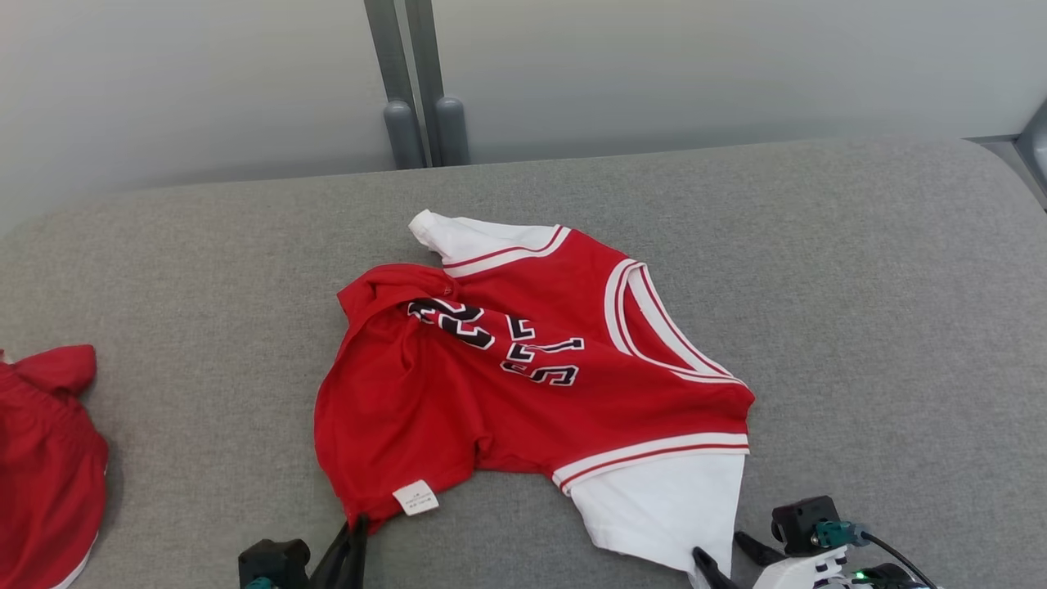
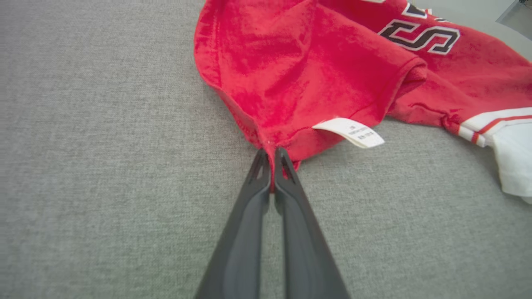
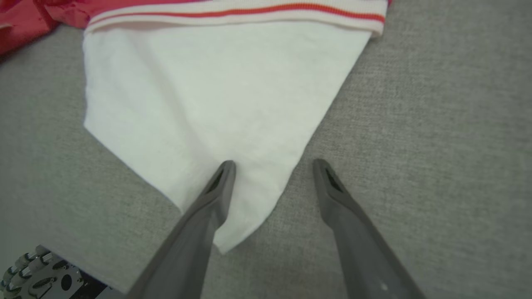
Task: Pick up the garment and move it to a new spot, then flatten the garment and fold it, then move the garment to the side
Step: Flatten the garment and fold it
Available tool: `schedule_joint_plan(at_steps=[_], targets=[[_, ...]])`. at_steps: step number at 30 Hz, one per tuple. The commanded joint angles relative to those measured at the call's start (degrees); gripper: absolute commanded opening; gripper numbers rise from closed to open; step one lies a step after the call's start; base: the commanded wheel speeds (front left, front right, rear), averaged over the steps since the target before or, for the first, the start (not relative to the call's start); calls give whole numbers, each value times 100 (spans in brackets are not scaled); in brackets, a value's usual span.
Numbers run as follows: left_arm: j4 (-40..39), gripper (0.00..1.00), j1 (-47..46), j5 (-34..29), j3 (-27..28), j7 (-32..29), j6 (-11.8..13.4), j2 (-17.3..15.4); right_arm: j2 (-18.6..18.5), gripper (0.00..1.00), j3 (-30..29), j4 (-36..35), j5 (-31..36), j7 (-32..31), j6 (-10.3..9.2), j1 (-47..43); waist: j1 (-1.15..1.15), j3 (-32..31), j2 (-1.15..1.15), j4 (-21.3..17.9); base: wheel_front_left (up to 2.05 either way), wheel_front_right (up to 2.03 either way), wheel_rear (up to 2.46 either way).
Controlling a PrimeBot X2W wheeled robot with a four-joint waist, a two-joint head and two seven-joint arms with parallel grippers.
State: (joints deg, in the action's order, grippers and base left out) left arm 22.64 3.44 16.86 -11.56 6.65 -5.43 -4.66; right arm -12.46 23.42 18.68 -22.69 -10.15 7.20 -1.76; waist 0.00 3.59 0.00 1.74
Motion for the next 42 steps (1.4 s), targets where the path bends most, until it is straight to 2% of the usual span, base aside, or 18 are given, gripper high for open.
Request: schedule_joint_plan(at_steps=[1,6,10,12,14,18,22,25,27,31,34,37,38,42], targets=[[-80,0,10,92,32,-23,-38,-59,151,0,195,193,-104,-97,52,-88,0,-71,0,18,0,0,0],[-683,0,214,513,173,-231,-108,-181,-50,0,-39,-334,-663,158,28,-76,0,-224,0,3,0,0,0],[-1783,0,469,1132,93,-685,-183,-416,-330,0,-499,-1525,-1609,177,30,-187,0,-359,0,-73,0,0,0],[-2511,0,639,1454,120,-962,-201,-629,-451,0,-839,-2361,-2315,190,31,-225,0,-387,0,-154,0,0,0],[-3443,0,776,1852,172,-1257,-202,-810,-750,0,-1446,-3236,-2918,134,30,-293,0,-366,0,-194,0,0,0],[-5010,0,624,2437,466,-1820,-181,-1139,-1105,0,-2583,-4515,-3740,-39,31,-111,0,-184,0,-264,0,0,0],[-6103,0,-119,3032,778,-2521,-14,-1431,-1438,0,-3595,-5292,-4347,-315,31,507,0,183,0,-273,0,0,0],[-6434,0,-991,3405,1064,-2989,163,-1694,-1672,0,-4105,-5477,-4581,-590,31,1263,0,534,0,-293,0,0,0],[-6427,0,-1664,3523,1227,-3288,251,-1946,-1808,0,-4285,-5407,-4753,-832,31,1880,0,820,0,-297,0,0,0],[-5932,0,-3138,3671,1300,-3781,345,-2321,-2058,0,-4298,-4697,-4682,-1441,30,3242,0,1501,0,-238,0,0,0],[-5149,0,-4366,3668,1098,-3968,371,-2352,-2084,0,-4019,-3857,-4245,-1867,30,4515,0,2073,0,-119,0,0,0],[-4125,0,-5516,3458,854,-3892,375,-2183,-1774,0,-3583,-3042,-3664,-2123,30,5819,0,2544,0,9,0,0,0],[-3696,0,-5951,3290,738,-3819,307,-2160,-1620,0,-3449,-2728,-3340,-2107,30,6345,0,2696,0,48,0,0,0],[-2202,0,-7492,2715,554,-3049,168,-1877,-963,0,-2991,-1707,-2214,-1777,31,8053,0,3125,0,133,0,0,0]])
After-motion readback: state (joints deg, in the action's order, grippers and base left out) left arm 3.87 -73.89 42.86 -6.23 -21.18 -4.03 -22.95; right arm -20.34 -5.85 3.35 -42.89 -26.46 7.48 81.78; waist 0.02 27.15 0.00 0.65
